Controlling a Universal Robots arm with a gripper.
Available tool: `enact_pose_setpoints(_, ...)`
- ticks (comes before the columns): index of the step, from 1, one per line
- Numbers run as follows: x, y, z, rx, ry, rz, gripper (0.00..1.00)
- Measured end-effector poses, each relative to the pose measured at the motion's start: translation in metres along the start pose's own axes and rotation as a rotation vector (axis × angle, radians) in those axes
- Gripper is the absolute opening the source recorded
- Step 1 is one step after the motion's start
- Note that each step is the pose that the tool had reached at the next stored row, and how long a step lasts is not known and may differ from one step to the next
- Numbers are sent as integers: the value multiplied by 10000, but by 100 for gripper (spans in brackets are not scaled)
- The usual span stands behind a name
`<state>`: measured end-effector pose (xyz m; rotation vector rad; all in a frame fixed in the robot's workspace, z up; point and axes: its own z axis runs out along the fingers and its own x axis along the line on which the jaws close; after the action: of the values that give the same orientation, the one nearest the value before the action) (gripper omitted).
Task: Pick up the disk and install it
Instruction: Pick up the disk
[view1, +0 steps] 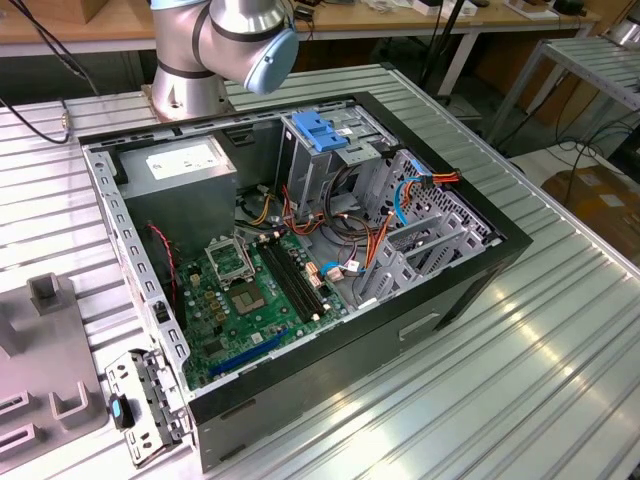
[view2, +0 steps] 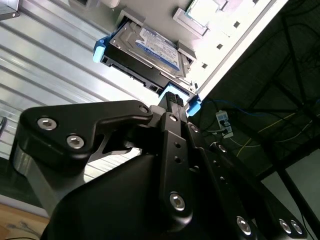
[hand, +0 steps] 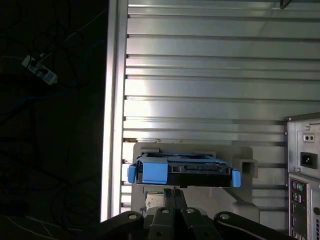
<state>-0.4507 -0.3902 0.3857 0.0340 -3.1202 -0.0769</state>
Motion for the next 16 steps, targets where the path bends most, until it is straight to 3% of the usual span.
enact_pose_setpoints(10, 0, 0, 0, 2, 3, -87, 11)
enact_pose_setpoints(16, -3, 0, 2, 24, 58, -1202, 11)
